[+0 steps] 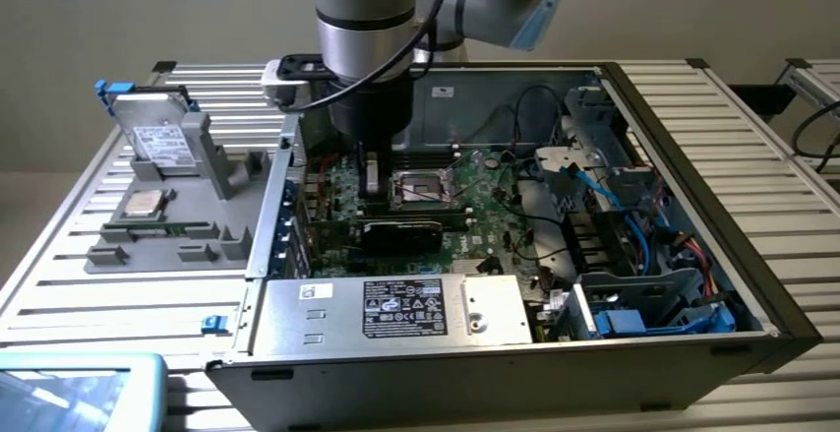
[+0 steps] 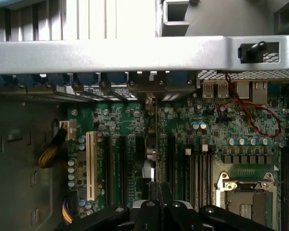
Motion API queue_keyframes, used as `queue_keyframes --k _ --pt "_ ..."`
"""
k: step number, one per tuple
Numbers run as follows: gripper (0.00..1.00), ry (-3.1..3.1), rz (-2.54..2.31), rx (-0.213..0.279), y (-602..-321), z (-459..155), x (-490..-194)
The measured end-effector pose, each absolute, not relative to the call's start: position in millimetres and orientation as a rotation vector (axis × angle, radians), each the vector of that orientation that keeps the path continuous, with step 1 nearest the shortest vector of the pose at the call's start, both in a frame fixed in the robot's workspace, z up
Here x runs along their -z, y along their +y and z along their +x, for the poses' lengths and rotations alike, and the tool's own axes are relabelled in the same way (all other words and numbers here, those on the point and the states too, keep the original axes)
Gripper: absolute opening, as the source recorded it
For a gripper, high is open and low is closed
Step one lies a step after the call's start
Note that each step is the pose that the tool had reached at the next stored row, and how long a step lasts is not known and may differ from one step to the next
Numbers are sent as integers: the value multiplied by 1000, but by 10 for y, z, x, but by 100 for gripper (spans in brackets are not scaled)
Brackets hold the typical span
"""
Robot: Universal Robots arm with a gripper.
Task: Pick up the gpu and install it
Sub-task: 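Press down on the gpu until it lock into place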
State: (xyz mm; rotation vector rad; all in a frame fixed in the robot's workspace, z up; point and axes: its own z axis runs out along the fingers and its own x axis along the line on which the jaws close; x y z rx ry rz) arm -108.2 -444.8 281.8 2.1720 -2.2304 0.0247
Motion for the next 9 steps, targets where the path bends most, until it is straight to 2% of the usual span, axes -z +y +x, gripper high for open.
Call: queue_keyframes --k 3,9 --pt "12 -2219 2162 -2 -4448 -1009 -2816" --pt "12 -2219 2162 -2 -4460 -946 -2771"
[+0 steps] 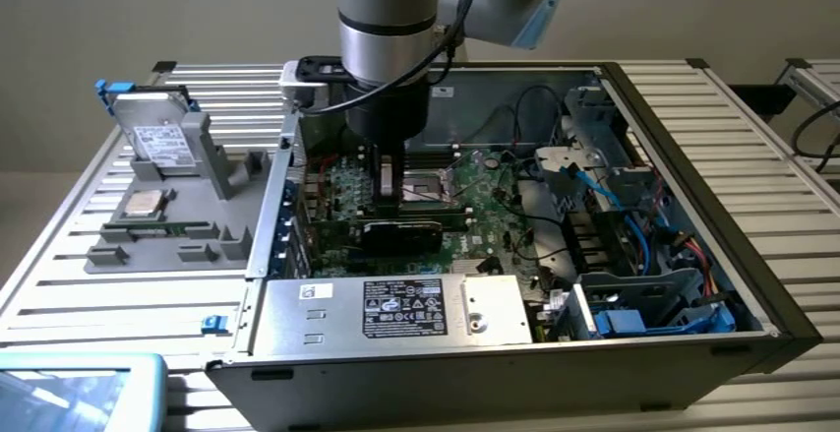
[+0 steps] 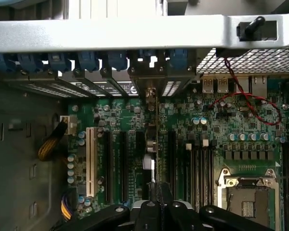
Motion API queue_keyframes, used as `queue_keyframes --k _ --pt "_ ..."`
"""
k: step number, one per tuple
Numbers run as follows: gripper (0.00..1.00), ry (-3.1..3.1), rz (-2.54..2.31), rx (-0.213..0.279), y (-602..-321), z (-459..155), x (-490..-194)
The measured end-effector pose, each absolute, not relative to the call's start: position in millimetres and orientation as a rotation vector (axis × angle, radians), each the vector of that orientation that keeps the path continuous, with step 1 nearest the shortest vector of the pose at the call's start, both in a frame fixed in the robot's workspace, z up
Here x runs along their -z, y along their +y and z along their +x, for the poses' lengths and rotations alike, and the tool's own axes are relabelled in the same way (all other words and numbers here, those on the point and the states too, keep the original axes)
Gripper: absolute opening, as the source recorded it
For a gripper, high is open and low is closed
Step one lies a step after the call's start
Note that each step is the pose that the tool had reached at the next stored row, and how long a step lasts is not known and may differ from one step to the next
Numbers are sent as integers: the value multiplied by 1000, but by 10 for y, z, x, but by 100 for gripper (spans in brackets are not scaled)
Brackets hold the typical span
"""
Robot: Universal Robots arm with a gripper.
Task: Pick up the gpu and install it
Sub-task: 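Press down on the gpu until it lock into place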
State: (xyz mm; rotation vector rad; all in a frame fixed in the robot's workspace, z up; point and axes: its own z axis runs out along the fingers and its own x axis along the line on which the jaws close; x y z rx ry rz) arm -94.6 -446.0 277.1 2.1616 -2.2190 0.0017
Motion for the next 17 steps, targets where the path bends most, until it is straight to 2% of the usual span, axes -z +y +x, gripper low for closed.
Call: queue_keyframes --k 17 --pt "12 -2218 2161 -2 -4494 -945 -2652"
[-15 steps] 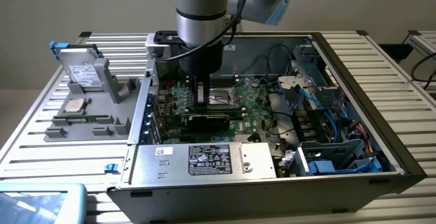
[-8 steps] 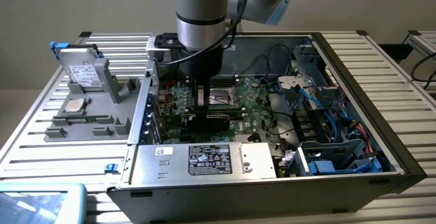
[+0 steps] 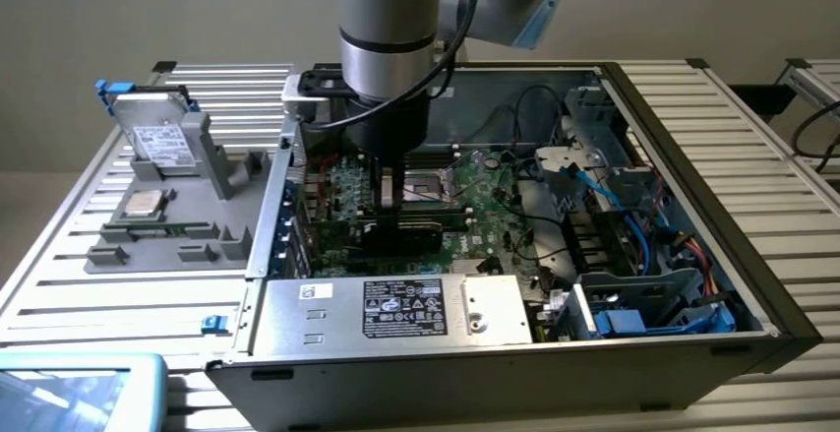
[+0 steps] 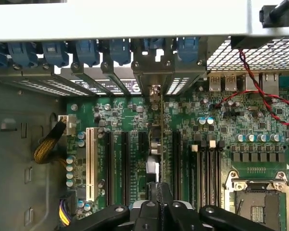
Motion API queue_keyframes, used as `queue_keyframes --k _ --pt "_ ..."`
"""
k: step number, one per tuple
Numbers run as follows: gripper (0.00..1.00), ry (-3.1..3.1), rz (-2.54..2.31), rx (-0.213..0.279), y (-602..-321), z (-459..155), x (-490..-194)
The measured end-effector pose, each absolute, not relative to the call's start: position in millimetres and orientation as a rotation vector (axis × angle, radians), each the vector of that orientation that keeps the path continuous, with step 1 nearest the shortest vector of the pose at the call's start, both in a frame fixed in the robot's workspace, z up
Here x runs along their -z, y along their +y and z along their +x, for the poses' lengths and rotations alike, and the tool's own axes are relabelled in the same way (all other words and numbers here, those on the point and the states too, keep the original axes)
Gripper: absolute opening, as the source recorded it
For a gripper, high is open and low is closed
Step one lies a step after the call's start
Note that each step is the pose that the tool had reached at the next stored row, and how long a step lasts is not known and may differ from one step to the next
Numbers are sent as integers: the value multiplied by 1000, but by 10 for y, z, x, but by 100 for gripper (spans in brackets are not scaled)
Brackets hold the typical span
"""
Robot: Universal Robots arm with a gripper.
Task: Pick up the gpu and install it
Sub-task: 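Press down on the gpu until it lock into place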
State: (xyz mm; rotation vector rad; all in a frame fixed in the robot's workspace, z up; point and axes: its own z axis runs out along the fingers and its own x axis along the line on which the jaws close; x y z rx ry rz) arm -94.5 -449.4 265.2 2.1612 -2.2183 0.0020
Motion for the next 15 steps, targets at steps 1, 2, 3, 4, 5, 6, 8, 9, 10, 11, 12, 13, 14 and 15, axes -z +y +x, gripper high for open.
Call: queue_keyframes --k 1,2,3,4,5,6,8,9,10,11,12,13,14,15 --pt "12 -2218 2161 -2 -4494 -946 -2652" --pt "12 -2219 2162 -1 -4492 -945 -2657" --pt "12 -2220 2162 0 -4491 -945 -2694" --pt "12 -2219 2162 0 -4491 -946 -2742" --pt "12 -2219 2161 0 -4493 -946 -2790" --pt "12 -2219 2161 0 -4493 -946 -2835" --pt "12 -2218 2160 1 -4493 -946 -2926" --pt "12 -2218 2160 1 -4493 -946 -2951" --pt "12 -2218 2160 1 -4493 -946 -2951" --pt "12 -2218 2160 1 -4493 -946 -2951" --pt "12 -2218 2160 2 -4493 -946 -2951" --pt "12 -2218 2160 2 -4493 -946 -2951" --pt "12 -2218 2160 2 -4493 -946 -2951" --pt "12 -2218 2160 2 -4493 -946 -2951"
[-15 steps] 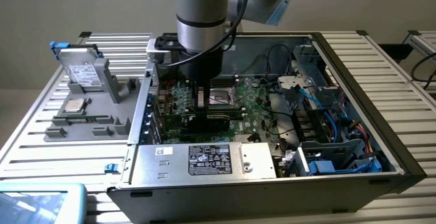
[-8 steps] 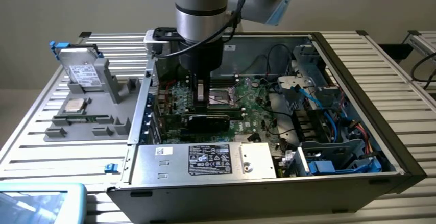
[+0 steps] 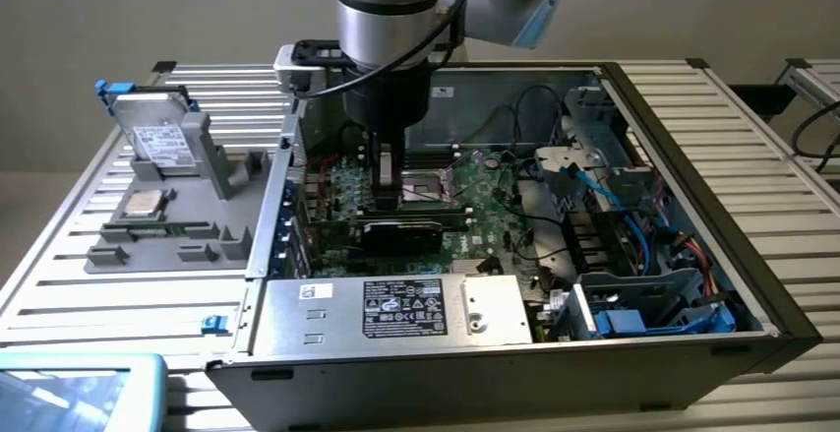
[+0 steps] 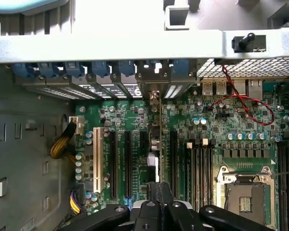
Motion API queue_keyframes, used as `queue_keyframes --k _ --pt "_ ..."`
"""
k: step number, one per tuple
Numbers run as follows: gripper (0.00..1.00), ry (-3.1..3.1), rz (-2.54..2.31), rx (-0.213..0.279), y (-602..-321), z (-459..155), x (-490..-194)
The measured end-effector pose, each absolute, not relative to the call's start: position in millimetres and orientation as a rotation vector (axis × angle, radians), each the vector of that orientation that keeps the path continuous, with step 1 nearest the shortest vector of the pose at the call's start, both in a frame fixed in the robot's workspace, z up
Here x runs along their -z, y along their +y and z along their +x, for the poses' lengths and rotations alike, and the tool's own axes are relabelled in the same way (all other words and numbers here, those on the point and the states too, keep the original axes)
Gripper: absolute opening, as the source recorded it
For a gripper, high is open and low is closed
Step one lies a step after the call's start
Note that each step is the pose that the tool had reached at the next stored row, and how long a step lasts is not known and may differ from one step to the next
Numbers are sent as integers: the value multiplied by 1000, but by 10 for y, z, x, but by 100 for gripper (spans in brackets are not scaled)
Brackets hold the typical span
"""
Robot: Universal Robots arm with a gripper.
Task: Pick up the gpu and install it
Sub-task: 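Press down on the gpu until it lock into place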
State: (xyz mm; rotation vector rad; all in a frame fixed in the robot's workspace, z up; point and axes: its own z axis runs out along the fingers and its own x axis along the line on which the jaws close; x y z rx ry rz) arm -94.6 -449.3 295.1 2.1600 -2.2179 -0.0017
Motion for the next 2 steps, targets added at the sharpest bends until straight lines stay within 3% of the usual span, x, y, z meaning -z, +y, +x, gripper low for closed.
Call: queue_keyframes --k 2 --pt "12 -2218 2160 2 -4493 -946 -2951"
